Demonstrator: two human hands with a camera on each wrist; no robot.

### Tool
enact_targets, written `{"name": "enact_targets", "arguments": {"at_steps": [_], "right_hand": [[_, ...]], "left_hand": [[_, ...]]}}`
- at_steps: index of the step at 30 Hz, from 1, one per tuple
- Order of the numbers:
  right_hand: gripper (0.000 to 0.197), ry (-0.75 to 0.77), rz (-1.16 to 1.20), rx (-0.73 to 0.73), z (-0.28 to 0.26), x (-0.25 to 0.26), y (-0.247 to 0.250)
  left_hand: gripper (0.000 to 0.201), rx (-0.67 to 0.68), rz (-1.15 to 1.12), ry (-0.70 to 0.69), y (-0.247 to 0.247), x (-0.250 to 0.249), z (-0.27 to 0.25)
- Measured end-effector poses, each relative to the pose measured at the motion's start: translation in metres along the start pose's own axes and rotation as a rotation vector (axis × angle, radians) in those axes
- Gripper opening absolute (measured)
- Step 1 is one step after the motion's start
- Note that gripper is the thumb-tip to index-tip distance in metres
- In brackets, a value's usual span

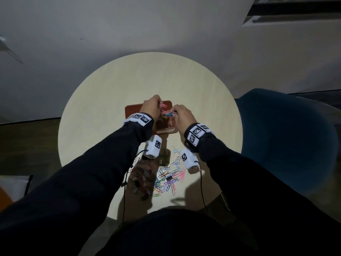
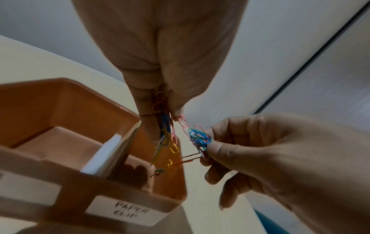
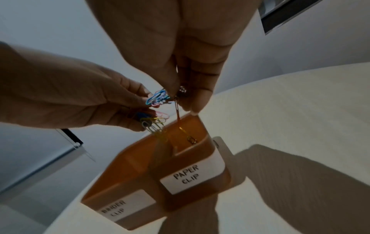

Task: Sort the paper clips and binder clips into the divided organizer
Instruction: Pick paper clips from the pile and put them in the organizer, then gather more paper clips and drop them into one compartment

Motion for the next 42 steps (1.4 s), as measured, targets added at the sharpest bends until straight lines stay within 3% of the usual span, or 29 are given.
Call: {"name": "enact_targets", "arguments": {"at_steps": [6,12,19,27,31,35,38,42], "right_hand": [[0.024,-0.139,-0.158,0.14,0.022,-0.024,-0.028],[0.025,-0.165,-0.17,0.16,0.025,-0.026,-0.029],[0.018,-0.098,-0.082,0.098,-0.001,-0.021,-0.018],[0.013,-0.125,-0.167,0.161,-0.059,-0.053,-0.038],[0.024,-0.18,-0.304,0.32,-0.087,-0.089,-0.065],[0.04,-0.236,-0.387,0.359,-0.113,-0.117,-0.07],[0.058,-0.251,-0.389,0.389,-0.127,-0.129,-0.075],[0.075,-0.206,-0.397,0.426,-0.143,-0.131,-0.093]], "left_hand": [[0.02,0.114,0.13,0.065,-0.034,0.015,0.012],[0.023,0.106,0.096,0.075,-0.033,0.02,0.009],[0.013,0.057,0.103,-0.069,-0.033,0.02,-0.029],[0.009,0.19,0.336,-0.165,-0.091,0.041,-0.087],[0.023,0.353,0.458,-0.172,-0.137,0.061,-0.116],[0.043,0.447,0.541,-0.204,-0.169,0.076,-0.138],[0.064,0.429,0.55,-0.231,-0.182,0.08,-0.147],[0.076,0.376,0.595,-0.261,-0.189,0.075,-0.152]]}}
Point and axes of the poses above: each hand's wrist, its own z-axis towards the middle knuckle, its own y-axis out of the back of the hand, x = y × z, the point moved 9 cm from there along z, towards the middle knuckle, and after that the axes turned 13 degrees about z, right-handed, at the moved point
